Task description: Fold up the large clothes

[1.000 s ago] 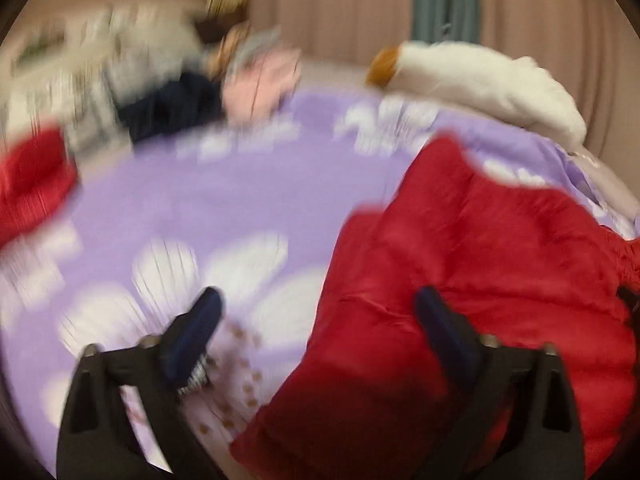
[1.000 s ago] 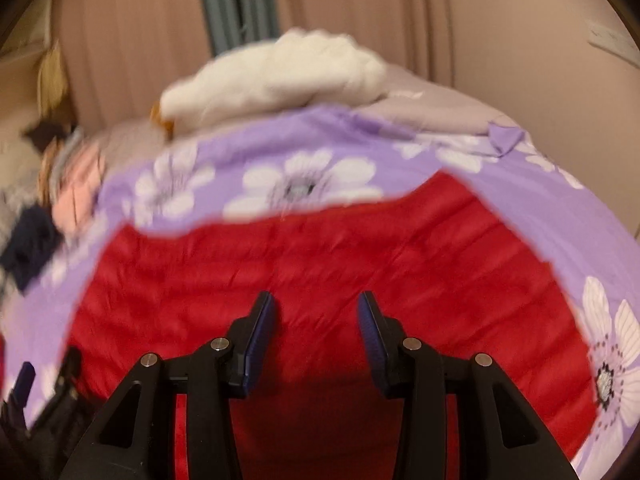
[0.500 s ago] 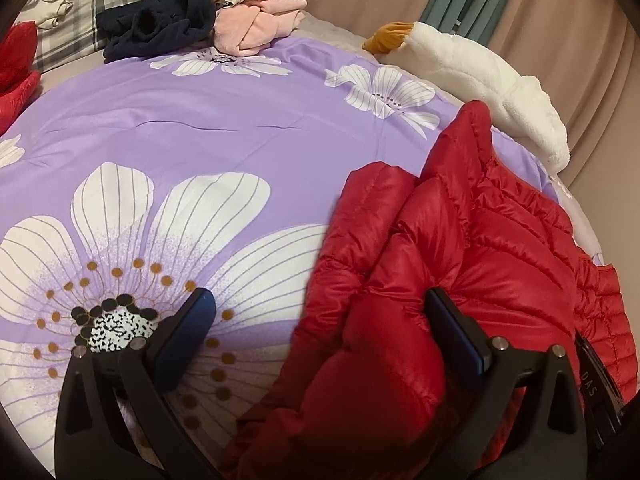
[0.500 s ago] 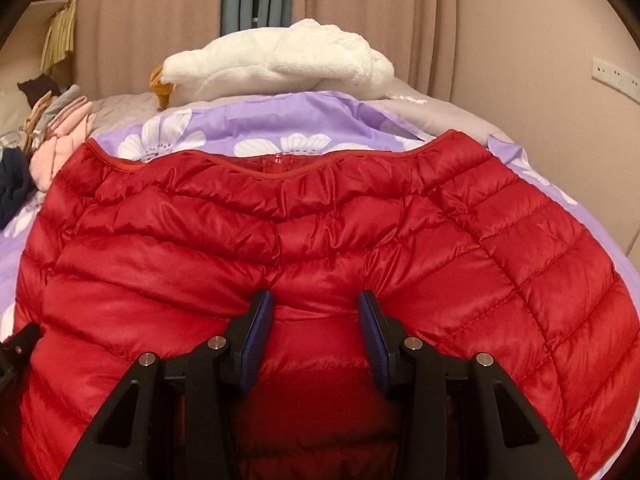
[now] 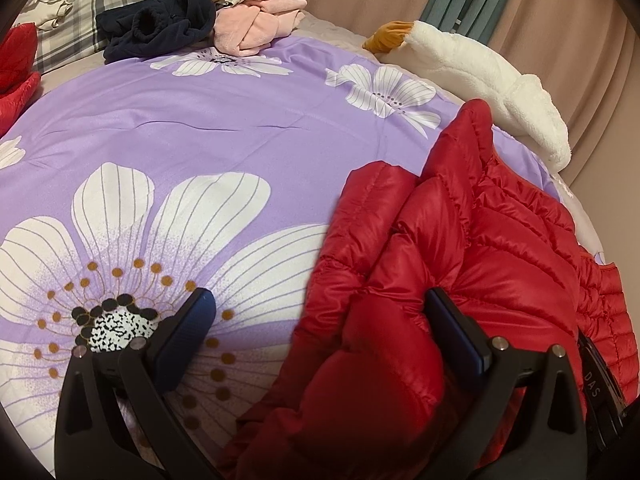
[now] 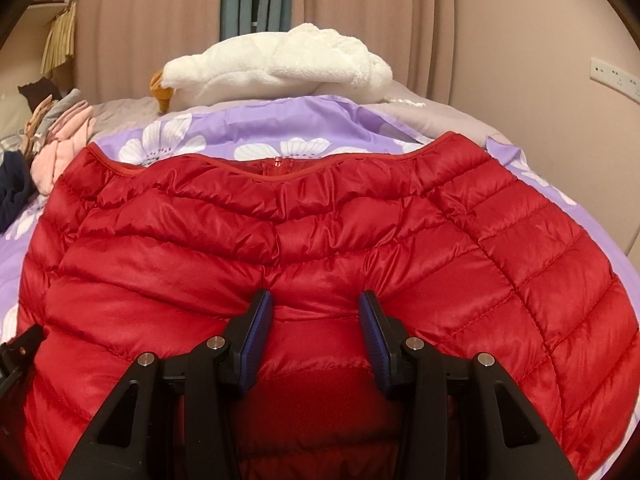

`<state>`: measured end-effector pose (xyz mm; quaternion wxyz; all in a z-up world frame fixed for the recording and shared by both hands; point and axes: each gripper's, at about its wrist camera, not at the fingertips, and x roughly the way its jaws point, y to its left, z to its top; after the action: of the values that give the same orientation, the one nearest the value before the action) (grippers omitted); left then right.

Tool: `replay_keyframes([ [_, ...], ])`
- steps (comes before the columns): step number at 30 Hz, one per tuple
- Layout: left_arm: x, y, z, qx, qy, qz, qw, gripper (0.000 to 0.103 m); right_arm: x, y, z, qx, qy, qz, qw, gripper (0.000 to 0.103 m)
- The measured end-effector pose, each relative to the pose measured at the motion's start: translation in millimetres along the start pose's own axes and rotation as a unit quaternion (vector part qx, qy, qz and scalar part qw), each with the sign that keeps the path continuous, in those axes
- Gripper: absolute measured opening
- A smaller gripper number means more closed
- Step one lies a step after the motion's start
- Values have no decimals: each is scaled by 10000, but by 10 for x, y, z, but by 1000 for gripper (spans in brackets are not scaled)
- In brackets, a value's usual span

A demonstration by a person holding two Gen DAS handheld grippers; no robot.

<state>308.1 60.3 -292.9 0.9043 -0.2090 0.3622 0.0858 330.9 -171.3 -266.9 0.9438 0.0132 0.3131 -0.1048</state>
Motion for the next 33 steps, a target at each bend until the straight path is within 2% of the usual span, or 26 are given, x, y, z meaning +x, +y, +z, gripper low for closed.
replay_keyframes([
  [33,-12,46,5,-99,-38,-121,9999,103,-18,20,7,-47,2,-99,9999,47],
])
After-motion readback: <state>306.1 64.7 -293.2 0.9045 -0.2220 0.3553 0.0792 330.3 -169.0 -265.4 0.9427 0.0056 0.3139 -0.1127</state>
